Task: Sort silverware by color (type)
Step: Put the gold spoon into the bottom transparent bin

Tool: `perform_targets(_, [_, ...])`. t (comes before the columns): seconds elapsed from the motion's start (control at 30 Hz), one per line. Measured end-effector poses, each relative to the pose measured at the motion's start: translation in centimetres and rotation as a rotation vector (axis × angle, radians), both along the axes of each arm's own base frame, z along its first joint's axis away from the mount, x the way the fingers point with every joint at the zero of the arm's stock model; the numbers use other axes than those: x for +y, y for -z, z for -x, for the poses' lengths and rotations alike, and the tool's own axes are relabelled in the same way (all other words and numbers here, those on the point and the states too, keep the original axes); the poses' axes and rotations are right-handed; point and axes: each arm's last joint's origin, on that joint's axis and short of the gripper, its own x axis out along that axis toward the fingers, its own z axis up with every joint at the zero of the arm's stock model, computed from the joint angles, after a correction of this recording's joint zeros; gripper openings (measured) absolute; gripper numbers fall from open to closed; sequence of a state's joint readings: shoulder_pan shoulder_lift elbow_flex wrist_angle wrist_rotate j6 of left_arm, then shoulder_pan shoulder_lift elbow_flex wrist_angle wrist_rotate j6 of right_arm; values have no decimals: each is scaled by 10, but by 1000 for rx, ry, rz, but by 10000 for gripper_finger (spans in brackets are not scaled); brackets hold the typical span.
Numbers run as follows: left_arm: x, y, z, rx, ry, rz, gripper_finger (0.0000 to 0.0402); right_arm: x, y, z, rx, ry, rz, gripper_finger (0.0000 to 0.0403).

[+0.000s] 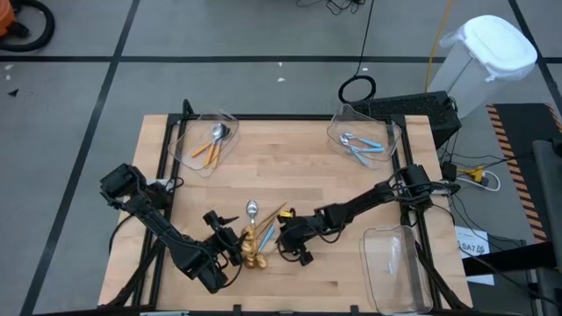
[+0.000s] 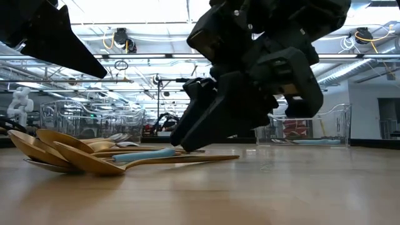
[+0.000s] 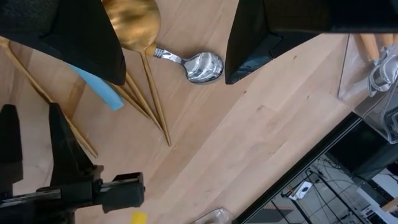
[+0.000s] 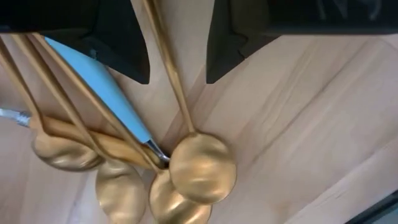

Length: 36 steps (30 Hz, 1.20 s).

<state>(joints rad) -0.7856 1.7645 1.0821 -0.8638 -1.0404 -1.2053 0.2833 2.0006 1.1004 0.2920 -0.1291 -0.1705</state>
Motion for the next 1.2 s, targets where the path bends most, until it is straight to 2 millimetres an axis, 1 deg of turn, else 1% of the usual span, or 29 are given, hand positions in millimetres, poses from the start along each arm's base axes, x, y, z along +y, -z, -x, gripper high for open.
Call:
perform_targets(0.2, [0,0,0,0,-1,0,271,-5,1,-1,2,8,7,131])
perform_targets(0.27, [0,0,0,0,-1,0,271,-5,4,-2,7,6,11,126])
perform_targets(0.37, [0,0,0,0,-1,0,271,-4,15,-2,24,-2,18,118])
perform_targets(0.53, [0,0,0,3,2,-3,271,-4,24,-4,30,2,15,103])
perform_targets(0.63, [0,0,0,4,3,-4,271,-4,26,-4,43,10,8,82])
perform_targets(0.83, [0,0,0,5,5,-9,271,-5,26,-4,44,6,20,19])
perform_targets(0.87, [0,0,0,4,6,-12,271,-6,26,-4,45,6,22,14])
perform_targets(1.0, [0,0,0,3,6,-13,271,-6,27,-4,48,16,34,18])
perform_targets(1.2, [0,0,0,4,7,-15,271,-5,15,0,50,22,46,12])
